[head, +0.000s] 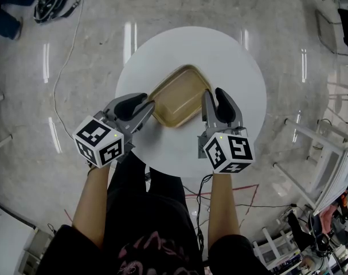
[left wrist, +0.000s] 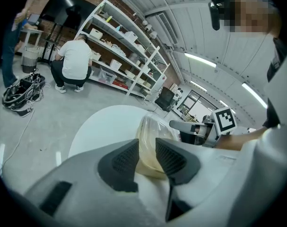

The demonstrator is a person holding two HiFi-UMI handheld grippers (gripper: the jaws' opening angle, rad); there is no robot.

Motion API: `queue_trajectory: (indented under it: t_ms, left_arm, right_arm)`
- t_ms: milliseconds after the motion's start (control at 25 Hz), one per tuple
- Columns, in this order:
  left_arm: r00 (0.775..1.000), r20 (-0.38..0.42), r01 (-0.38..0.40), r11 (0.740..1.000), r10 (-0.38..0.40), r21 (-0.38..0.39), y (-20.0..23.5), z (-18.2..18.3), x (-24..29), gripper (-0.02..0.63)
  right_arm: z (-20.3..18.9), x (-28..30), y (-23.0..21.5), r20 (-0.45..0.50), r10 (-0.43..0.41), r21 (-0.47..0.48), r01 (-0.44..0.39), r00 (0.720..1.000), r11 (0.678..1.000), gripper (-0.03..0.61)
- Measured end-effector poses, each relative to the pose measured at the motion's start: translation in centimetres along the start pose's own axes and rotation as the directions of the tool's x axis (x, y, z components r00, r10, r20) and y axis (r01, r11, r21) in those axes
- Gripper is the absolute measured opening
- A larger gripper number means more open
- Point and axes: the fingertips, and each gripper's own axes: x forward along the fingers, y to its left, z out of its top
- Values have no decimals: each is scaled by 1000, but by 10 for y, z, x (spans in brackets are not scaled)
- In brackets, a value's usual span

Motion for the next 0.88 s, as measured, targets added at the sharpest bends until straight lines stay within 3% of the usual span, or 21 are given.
queue_trajectory:
  t_ms: [880]
  left_arm:
    - [999,42,-21,1000,20,16,-11,15,-12,66]
  right_arm:
    - [17,-22,9,46,-17,6,17,999,1000,127]
